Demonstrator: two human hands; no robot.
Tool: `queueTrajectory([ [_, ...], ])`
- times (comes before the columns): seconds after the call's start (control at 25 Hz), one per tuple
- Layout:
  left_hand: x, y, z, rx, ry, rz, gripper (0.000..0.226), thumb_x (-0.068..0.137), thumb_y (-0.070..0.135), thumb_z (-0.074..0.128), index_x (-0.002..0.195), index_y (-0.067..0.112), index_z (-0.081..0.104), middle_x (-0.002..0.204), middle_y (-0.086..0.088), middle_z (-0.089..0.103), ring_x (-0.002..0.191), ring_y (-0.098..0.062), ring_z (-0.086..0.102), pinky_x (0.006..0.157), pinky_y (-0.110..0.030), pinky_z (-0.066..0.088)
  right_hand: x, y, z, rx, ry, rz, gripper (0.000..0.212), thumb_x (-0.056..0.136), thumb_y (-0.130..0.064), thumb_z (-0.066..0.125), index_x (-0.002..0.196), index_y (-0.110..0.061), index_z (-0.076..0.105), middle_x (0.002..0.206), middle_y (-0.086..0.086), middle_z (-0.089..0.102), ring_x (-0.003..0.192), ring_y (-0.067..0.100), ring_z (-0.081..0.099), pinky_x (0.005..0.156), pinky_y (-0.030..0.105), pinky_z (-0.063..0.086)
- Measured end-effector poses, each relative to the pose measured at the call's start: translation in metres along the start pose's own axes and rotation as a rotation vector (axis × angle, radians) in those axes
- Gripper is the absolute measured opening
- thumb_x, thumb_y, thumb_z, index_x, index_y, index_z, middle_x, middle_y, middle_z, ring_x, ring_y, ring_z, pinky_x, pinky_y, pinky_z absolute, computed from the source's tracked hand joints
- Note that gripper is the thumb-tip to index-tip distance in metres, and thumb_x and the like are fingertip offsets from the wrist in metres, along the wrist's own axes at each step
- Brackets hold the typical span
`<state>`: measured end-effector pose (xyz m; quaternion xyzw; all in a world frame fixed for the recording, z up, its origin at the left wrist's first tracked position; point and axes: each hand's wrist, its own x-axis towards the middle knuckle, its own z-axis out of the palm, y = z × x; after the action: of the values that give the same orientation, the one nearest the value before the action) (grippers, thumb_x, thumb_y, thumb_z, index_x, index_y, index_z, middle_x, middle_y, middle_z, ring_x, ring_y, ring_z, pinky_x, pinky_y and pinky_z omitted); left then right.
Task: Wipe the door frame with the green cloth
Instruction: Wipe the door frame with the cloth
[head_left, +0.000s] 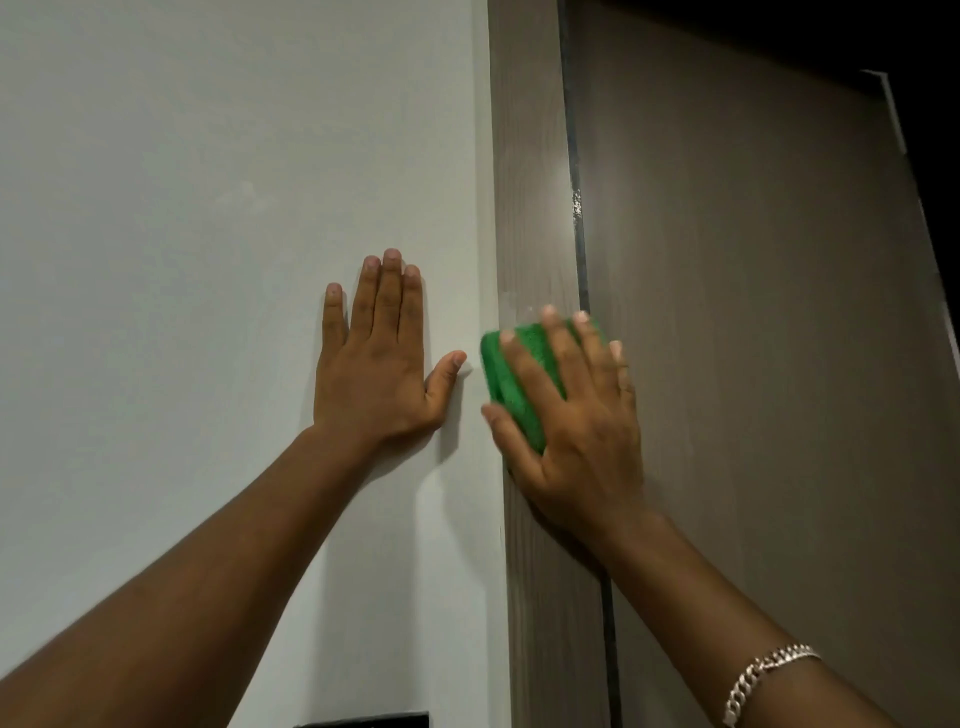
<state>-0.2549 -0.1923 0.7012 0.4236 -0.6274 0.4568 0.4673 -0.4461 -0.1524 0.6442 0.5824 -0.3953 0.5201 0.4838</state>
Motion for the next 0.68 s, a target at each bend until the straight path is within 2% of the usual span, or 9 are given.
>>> queueTrajectory([
  [0.08,0.003,0.0,0.0,-0.003,0.004,-0.003,0.086,0.092,0.064,0.009,0.156,0.009,-0.01,0.167,-0.012,-0.013,0.154,-0.026,-0.013,0.126,-0.053,0.001,-0.014,0.009,-0.004,0.022,-0.033,-0.067,0.061,0.096,-0.057,0.04,0.151,-0.03,0.034,0.163,0.007,0.03,0.154,0.028,0.019,0.124,0.056,0.019],
  [0.2,0.006,0.001,0.001,-0.005,0.024,-0.024,0.086,0.093,0.063,0.011,0.156,0.008,-0.009,0.167,-0.011,-0.013,0.154,-0.026,-0.013,0.126,-0.053,0.001,0.009,0.001,0.001,0.096,0.032,0.225,0.061,0.095,-0.057,0.038,0.15,-0.029,0.036,0.163,0.009,0.03,0.153,0.031,0.02,0.124,0.055,0.018],
  [0.28,0.008,0.002,0.003,-0.003,0.036,-0.03,0.086,0.093,0.063,0.013,0.156,0.008,-0.009,0.167,-0.011,-0.012,0.155,-0.026,-0.012,0.126,-0.052,0.001,0.037,-0.009,0.003,0.091,0.042,0.339,0.061,0.096,-0.056,0.04,0.15,-0.029,0.036,0.163,0.01,0.03,0.153,0.032,0.02,0.124,0.055,0.018],
  [0.36,0.009,0.002,0.004,-0.008,0.049,-0.032,0.085,0.094,0.063,0.014,0.156,0.008,-0.008,0.167,-0.011,-0.011,0.155,-0.025,-0.012,0.126,-0.052,0.001,0.05,-0.011,0.002,0.076,0.034,0.307,0.061,0.096,-0.055,0.042,0.151,-0.029,0.035,0.163,0.009,0.03,0.153,0.032,0.02,0.124,0.056,0.017],
  [0.56,0.01,0.001,0.004,-0.026,0.051,-0.027,0.085,0.094,0.063,0.015,0.156,0.009,-0.007,0.168,-0.011,-0.009,0.155,-0.025,-0.01,0.126,-0.052,0.001,0.016,0.007,-0.003,0.019,-0.028,-0.018,0.061,0.096,-0.056,0.041,0.15,-0.028,0.037,0.162,0.008,0.033,0.153,0.029,0.021,0.124,0.055,0.019],
  [0.68,0.008,0.001,0.004,-0.027,0.053,-0.04,0.084,0.095,0.063,0.015,0.156,0.009,-0.008,0.168,-0.01,-0.011,0.155,-0.025,-0.011,0.126,-0.052,0.0,0.03,0.002,-0.001,0.067,0.023,0.133,0.059,0.096,-0.053,0.041,0.148,-0.024,0.041,0.16,0.011,0.036,0.152,0.032,0.024,0.124,0.055,0.018],
])
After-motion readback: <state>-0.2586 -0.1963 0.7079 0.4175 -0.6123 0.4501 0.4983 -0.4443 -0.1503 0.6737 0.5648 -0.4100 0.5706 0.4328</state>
